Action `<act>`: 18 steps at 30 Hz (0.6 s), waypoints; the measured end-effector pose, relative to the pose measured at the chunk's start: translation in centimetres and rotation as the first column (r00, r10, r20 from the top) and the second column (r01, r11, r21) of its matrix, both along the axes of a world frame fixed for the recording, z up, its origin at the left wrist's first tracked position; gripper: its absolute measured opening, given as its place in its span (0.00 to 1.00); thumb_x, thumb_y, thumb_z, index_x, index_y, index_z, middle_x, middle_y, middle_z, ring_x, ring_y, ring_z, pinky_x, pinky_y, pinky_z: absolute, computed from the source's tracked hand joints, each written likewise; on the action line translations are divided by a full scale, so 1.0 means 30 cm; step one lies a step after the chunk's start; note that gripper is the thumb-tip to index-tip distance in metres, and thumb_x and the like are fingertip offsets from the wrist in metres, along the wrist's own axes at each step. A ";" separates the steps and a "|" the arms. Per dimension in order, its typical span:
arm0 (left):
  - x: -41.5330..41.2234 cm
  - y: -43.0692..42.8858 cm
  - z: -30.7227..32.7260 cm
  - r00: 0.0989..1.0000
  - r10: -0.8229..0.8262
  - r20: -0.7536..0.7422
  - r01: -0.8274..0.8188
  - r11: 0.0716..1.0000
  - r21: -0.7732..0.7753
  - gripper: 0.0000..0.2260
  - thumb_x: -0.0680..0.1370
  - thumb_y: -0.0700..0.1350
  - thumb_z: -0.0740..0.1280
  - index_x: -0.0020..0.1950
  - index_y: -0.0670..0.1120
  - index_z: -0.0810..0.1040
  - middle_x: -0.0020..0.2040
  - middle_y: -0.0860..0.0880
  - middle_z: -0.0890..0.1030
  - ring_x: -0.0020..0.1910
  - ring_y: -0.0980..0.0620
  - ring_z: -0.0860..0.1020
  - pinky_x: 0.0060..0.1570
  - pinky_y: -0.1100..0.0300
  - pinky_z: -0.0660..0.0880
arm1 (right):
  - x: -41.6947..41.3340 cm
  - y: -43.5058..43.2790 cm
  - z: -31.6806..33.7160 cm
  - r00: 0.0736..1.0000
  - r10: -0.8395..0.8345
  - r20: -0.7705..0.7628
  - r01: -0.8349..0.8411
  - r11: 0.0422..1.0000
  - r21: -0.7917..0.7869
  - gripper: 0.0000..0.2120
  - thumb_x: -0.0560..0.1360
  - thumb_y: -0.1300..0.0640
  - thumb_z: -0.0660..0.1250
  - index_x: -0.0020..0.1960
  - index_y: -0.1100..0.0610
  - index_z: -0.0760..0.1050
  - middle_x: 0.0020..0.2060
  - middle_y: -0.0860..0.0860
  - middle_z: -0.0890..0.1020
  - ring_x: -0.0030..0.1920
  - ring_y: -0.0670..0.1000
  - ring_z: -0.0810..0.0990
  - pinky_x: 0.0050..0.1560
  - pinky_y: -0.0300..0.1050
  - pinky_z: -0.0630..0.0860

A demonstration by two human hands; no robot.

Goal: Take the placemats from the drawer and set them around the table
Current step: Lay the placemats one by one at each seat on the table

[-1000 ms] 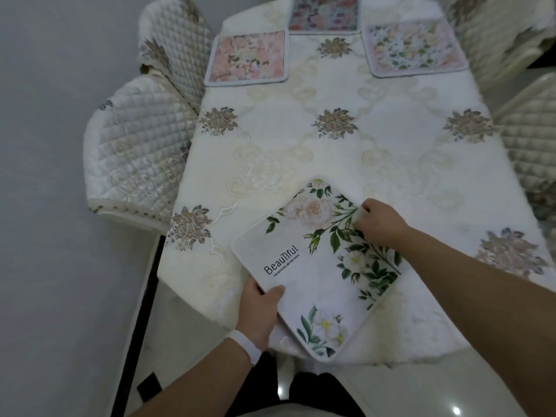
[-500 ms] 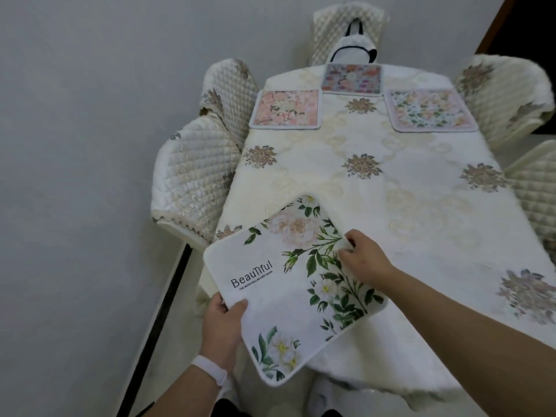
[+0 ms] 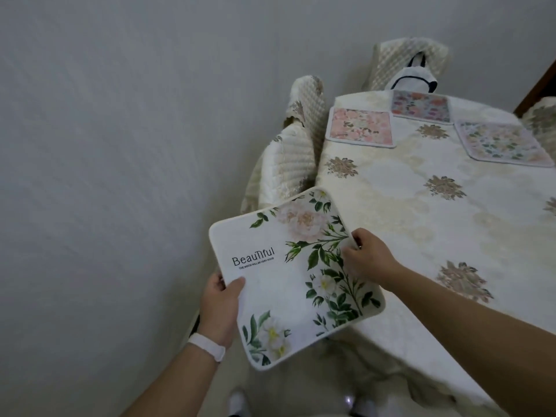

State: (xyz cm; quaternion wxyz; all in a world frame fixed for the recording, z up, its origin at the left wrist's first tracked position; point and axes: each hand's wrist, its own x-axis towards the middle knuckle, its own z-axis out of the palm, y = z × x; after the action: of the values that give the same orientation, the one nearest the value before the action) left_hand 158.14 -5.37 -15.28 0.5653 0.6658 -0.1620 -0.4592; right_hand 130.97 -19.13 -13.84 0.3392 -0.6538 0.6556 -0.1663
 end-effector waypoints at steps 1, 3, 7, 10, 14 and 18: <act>0.068 0.002 0.004 1.000 0.008 -0.010 -0.008 1.000 -0.007 0.07 0.77 0.33 0.68 0.54 0.41 0.78 0.51 0.41 0.84 0.49 0.38 0.83 0.47 0.46 0.81 | 0.068 -0.003 0.005 1.000 0.003 -0.002 -0.003 1.000 -0.001 0.02 0.73 0.52 0.62 0.42 0.49 0.71 0.36 0.49 0.79 0.36 0.49 0.77 0.30 0.42 0.68; 0.198 -0.001 0.017 1.000 0.013 -0.018 -0.013 1.000 -0.014 0.08 0.77 0.33 0.68 0.54 0.40 0.78 0.52 0.40 0.84 0.49 0.37 0.83 0.50 0.42 0.81 | 0.199 -0.015 0.022 1.000 0.013 -0.008 -0.013 1.000 -0.018 0.02 0.73 0.52 0.62 0.42 0.49 0.71 0.36 0.48 0.79 0.35 0.48 0.77 0.29 0.41 0.68; 0.418 -0.043 0.046 0.999 -0.008 0.034 0.009 1.000 -0.021 0.09 0.77 0.33 0.68 0.56 0.39 0.78 0.51 0.39 0.85 0.49 0.36 0.83 0.51 0.38 0.80 | 0.408 -0.033 0.060 0.999 -0.011 0.030 0.012 0.998 -0.056 0.02 0.73 0.54 0.63 0.42 0.48 0.71 0.36 0.48 0.79 0.35 0.47 0.77 0.29 0.41 0.69; 0.518 -0.096 0.070 0.998 -0.021 0.053 0.022 1.000 -0.022 0.06 0.76 0.34 0.69 0.51 0.43 0.79 0.49 0.40 0.85 0.47 0.37 0.83 0.49 0.40 0.81 | 0.496 -0.041 0.071 0.998 -0.026 0.065 0.030 0.998 -0.062 0.04 0.74 0.55 0.65 0.41 0.49 0.70 0.36 0.49 0.78 0.36 0.48 0.76 0.30 0.43 0.68; 0.585 -0.214 0.094 0.996 -0.064 0.064 0.065 0.997 -0.028 0.06 0.76 0.35 0.69 0.49 0.44 0.78 0.48 0.40 0.85 0.43 0.40 0.83 0.43 0.47 0.81 | 0.525 -0.102 0.114 0.996 -0.045 0.072 0.049 0.997 -0.056 0.04 0.75 0.56 0.65 0.43 0.49 0.71 0.38 0.49 0.78 0.38 0.48 0.77 0.32 0.43 0.69; 0.594 -0.377 0.111 0.995 -0.097 0.031 0.099 0.994 -0.051 0.07 0.77 0.34 0.68 0.48 0.45 0.78 0.47 0.42 0.84 0.41 0.41 0.82 0.39 0.51 0.81 | 0.518 -0.219 0.134 0.987 -0.120 0.107 0.126 0.991 -0.052 0.05 0.75 0.56 0.65 0.43 0.47 0.71 0.39 0.48 0.79 0.38 0.48 0.79 0.31 0.42 0.70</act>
State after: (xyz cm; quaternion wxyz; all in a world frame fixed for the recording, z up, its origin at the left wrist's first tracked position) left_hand 175.94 -16.68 -11.96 0.5569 0.6485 -0.2144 -0.4726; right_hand 146.52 -25.71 -9.82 0.3424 -0.6123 0.6711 -0.2398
